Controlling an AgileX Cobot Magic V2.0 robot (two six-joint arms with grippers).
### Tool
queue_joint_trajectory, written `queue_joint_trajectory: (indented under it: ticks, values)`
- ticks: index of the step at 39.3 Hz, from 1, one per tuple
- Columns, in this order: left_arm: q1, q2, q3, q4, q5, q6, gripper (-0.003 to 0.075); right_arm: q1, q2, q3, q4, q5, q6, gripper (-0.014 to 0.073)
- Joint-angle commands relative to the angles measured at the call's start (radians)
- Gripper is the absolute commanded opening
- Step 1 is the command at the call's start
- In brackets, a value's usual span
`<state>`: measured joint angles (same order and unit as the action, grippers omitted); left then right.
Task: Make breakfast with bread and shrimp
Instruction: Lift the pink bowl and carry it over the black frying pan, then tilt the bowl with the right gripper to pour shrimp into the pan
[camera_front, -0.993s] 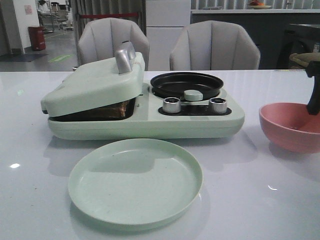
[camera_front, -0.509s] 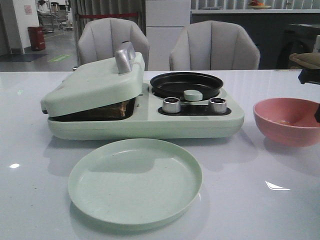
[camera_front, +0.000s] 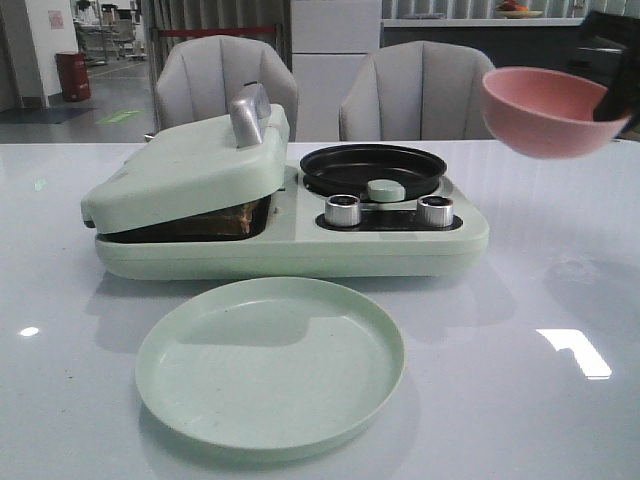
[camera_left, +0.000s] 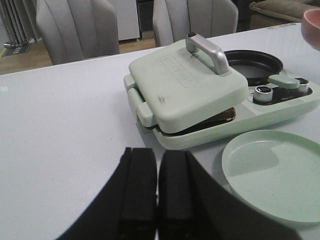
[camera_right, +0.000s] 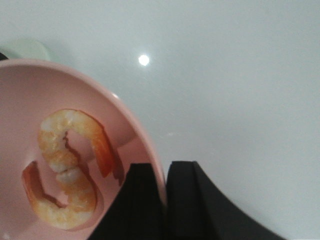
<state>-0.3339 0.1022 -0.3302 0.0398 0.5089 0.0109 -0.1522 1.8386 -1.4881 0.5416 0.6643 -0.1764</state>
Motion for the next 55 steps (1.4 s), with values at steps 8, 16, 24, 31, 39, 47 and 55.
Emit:
queue_joint_trajectory:
  ticks: [8,16,24,31,39,47,55]
  values:
    - [-0.005,0.011,-0.025,-0.006,-0.072,-0.005,0.0114,0.059,-0.061,-0.057,0.218,-0.191,-0.15,0.0136]
    - [-0.005,0.011,-0.025,-0.006,-0.072,-0.005,0.0114,0.172,-0.061,-0.057,0.219,-0.322,-0.317,0.0136]
    - [-0.005,0.011,-0.025,-0.006,-0.072,-0.005,0.0114,0.268,-0.041,-0.049,0.216,-0.605,-0.319,0.0136]
    - [-0.005,0.011,-0.025,-0.006,-0.072,-0.005,0.0114,0.358,-0.011,0.007,0.112,-0.926,-0.32,0.0137]
    - [-0.005,0.011,-0.025,-0.006,-0.072,-0.005,0.0114,0.43,0.042,0.127,-0.031,-1.307,-0.314,0.0137]
    - [-0.005,0.011,-0.025,-0.006,-0.072,-0.005,0.0114,0.439,0.118,0.227,-0.218,-1.7,-0.251,0.0137]
    - [-0.005,0.011,-0.025,-0.006,-0.072,-0.005,0.0114,0.439,0.179,0.255,-0.394,-1.876,-0.219,0.0137]
